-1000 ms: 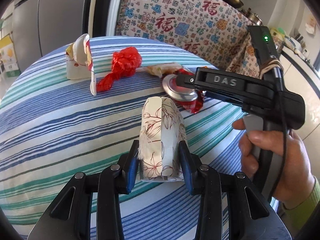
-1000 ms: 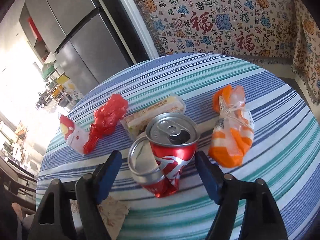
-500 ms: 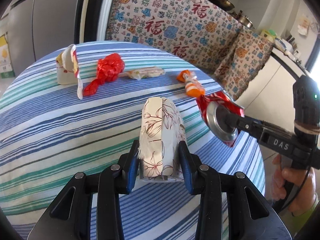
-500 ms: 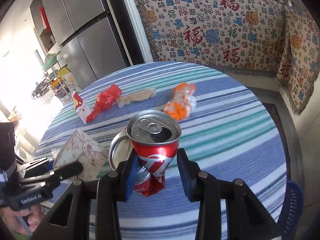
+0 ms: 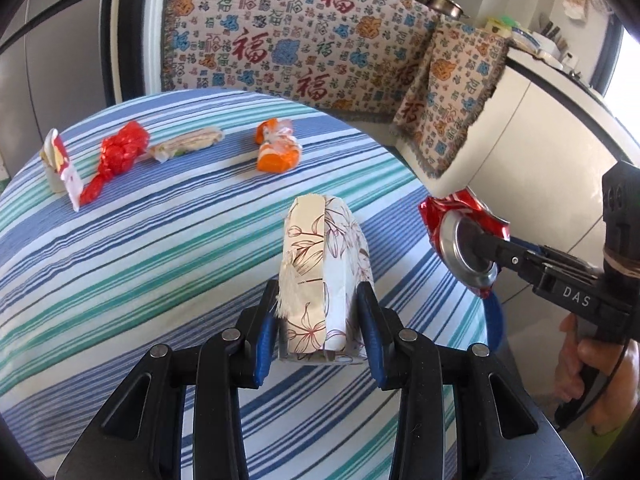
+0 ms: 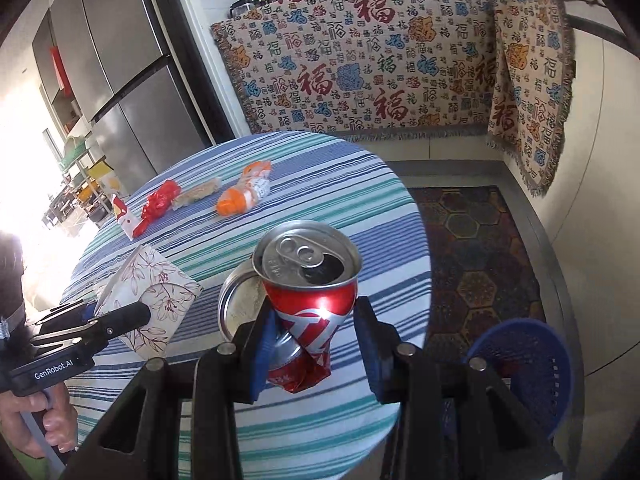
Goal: Collect trash
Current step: 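Lift and carry the paper box and red can over the blue wastebasket with both tools, then open both tools to drop the paper box and red can into the wastebasket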
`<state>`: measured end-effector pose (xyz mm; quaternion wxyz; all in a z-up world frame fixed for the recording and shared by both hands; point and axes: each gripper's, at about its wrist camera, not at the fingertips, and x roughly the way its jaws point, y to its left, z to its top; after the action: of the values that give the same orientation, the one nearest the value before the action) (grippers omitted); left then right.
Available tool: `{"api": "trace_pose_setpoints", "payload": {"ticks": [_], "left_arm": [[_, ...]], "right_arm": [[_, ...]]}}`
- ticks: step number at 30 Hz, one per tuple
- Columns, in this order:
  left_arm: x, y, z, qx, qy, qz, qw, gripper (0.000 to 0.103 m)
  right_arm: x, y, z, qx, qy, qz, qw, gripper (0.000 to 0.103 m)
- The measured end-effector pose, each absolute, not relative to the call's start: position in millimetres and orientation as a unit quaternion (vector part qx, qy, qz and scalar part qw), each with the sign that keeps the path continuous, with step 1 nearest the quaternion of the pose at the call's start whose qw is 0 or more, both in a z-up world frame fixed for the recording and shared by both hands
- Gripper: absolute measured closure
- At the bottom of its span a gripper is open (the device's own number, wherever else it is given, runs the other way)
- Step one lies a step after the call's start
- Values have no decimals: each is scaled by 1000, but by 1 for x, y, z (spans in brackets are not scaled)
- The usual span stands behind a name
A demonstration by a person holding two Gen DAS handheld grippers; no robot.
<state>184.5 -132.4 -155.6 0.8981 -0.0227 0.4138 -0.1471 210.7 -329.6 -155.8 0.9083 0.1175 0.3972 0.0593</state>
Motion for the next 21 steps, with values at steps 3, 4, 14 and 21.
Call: {"api": "trace_pose_setpoints", "payload": {"ticks": [3,4,14,21], "left_arm": [[185,-154,-152,-5,413,-151,898,65],[185,-159,-151,-1,413,-153,898,65],[187,-235,-146,25,418,-204,885,65],[190,-315,-153,35,429,-266,863,65]], "right_arm": [[200,-345,-154,120,391,52,911,64],[197,-349,-153,120,390,50,912,64],[173,-423,-148,132,385,-8,913,64],[157,-492,-161,131,409,-63,901,64]]}}
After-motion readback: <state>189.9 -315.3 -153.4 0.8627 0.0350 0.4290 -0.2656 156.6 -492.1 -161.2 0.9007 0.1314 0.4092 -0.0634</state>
